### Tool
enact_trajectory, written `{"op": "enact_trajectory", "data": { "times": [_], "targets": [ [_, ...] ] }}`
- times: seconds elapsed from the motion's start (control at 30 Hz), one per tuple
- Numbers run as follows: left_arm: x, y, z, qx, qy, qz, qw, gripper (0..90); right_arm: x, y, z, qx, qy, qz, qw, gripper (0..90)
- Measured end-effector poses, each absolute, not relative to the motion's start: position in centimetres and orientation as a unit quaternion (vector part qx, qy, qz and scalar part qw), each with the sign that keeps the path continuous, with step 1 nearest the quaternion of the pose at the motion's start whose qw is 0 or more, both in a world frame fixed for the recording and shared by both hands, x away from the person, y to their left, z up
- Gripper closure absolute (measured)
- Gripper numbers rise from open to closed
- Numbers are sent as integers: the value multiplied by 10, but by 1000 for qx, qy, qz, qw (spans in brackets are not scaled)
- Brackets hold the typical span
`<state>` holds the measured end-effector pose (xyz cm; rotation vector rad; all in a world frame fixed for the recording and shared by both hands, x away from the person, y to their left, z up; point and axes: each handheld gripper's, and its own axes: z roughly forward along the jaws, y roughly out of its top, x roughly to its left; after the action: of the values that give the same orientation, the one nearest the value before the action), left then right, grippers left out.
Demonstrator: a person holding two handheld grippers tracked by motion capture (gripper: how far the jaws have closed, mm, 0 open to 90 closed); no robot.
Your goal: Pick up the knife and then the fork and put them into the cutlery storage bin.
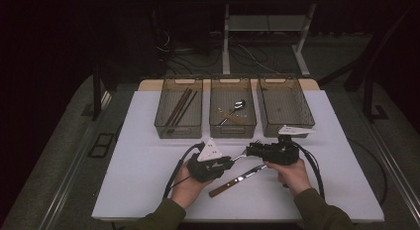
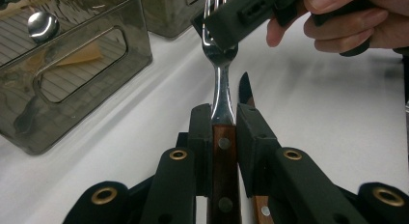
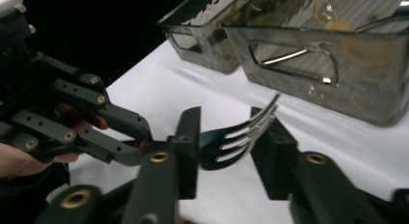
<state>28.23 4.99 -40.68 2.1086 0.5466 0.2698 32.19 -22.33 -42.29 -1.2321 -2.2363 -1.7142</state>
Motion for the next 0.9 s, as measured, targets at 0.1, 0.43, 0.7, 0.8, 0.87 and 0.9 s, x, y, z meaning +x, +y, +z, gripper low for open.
{"op": "enact_trajectory", "data": {
  "times": [0.1, 0.43, 0.7, 0.8, 0.87, 0.9],
  "targets": [
    [282, 49, -407, 852, 224, 111, 459, 773, 322, -224, -420, -400, -717, -570, 35, 750],
    [283, 48, -408, 845, 226, 110, 473, 767, 319, -221, -407, -396, -704, -589, 21, 828],
    [284, 50, -412, 842, 223, 95, 481, 657, 320, -213, -396, -392, -704, -592, 2, 855],
    [285, 56, -411, 842, 219, 93, 485, 555, 322, -218, -390, -396, -698, -596, -10, 856],
    [284, 61, -411, 841, 218, 88, 488, 499, 324, -224, -383, -398, -698, -594, -24, 856],
    [284, 64, -411, 838, 218, 84, 493, 470, 325, -227, -379, -401, -698, -593, -31, 856]
  ]
}}
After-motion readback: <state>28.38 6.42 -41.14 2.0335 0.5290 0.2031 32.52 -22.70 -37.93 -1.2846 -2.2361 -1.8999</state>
